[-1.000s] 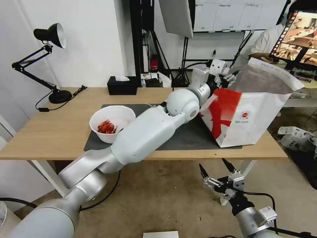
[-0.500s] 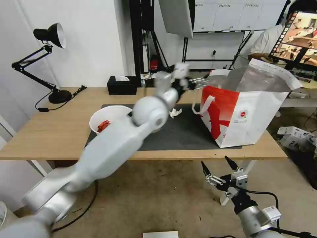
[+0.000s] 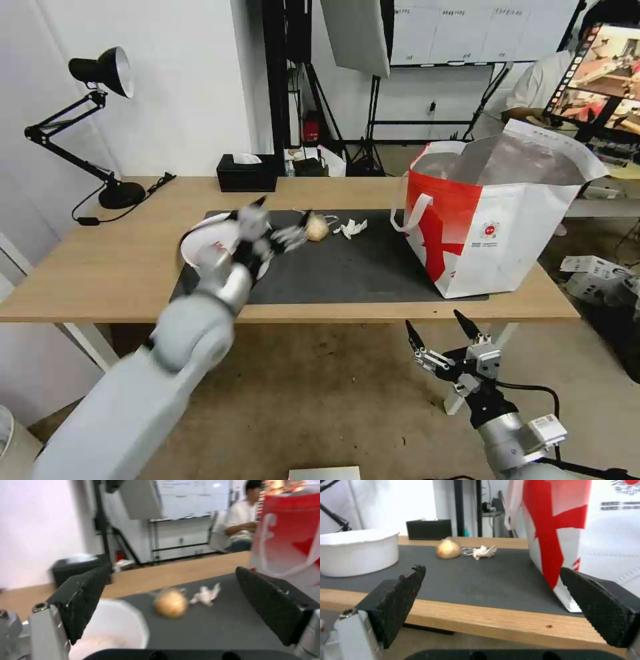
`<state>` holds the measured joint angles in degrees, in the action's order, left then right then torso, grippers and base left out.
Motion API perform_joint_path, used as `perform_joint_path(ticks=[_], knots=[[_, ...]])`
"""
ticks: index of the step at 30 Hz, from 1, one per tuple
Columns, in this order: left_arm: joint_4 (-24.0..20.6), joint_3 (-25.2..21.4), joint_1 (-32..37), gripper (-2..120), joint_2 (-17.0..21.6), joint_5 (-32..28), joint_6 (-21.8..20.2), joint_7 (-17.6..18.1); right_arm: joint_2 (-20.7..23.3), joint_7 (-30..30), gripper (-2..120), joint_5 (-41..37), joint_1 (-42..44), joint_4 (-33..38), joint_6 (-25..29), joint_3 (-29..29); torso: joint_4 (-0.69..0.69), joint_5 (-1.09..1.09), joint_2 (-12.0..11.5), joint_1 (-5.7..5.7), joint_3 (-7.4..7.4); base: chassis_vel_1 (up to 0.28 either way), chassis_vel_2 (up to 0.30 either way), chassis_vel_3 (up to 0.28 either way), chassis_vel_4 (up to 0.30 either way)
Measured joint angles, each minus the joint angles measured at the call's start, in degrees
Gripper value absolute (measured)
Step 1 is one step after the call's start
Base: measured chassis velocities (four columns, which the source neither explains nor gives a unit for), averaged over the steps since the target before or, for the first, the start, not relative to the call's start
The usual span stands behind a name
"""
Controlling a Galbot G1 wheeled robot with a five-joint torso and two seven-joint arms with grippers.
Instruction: Pick up the trash from the table and place it into the takeout bag.
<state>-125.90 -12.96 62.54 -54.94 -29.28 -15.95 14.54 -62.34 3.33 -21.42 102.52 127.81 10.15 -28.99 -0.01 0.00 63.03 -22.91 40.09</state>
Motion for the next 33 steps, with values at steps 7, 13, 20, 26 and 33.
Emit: perform_joint_path(ticks=[7, 13, 20, 26, 33], knots=[[-3.3, -12.8, 30.3, 100, -10.7, 15.5, 11.1, -3.8, -3.2, -0.3, 100, 0.5, 1.1, 0.0, 1.4, -1.2, 0.04, -0.01, 0.0, 0.02, 0.00, 0.000, 0.000, 0.000, 0.000], [-1.7, -13.4, 33.2, 100, -14.5, 18.4, 13.4, -3.9, -3.7, -0.7, 100, 0.7, 1.4, -0.7, 1.6, -1.7, 0.01, 0.00, 0.0, 0.01, 0.00, 0.000, 0.000, 0.000, 0.000], [0.1, -12.3, 31.9, 100, -17.4, 23.7, 14.2, -4.9, -2.9, -3.8, 100, 1.3, 1.2, -3.0, 1.4, -1.0, 0.00, 0.00, 0.0, 0.00, 0.01, 0.000, 0.000, 0.000, 0.000], [0.5, -12.0, 31.8, 100, -17.7, 24.2, 14.2, -5.1, -2.5, -3.9, 100, 1.3, 0.7, -3.7, 1.2, -0.9, 0.00, 0.01, 0.0, 0.00, 0.01, 0.000, 0.000, 0.000, 0.000], [0.7, -11.7, 32.0, 100, -17.9, 24.1, 14.1, -5.2, -2.7, -3.9, 100, 1.4, 0.4, -4.1, 1.1, -0.5, 0.00, 0.00, 0.0, 0.00, 0.01, 0.000, 0.000, 0.000, 0.000]])
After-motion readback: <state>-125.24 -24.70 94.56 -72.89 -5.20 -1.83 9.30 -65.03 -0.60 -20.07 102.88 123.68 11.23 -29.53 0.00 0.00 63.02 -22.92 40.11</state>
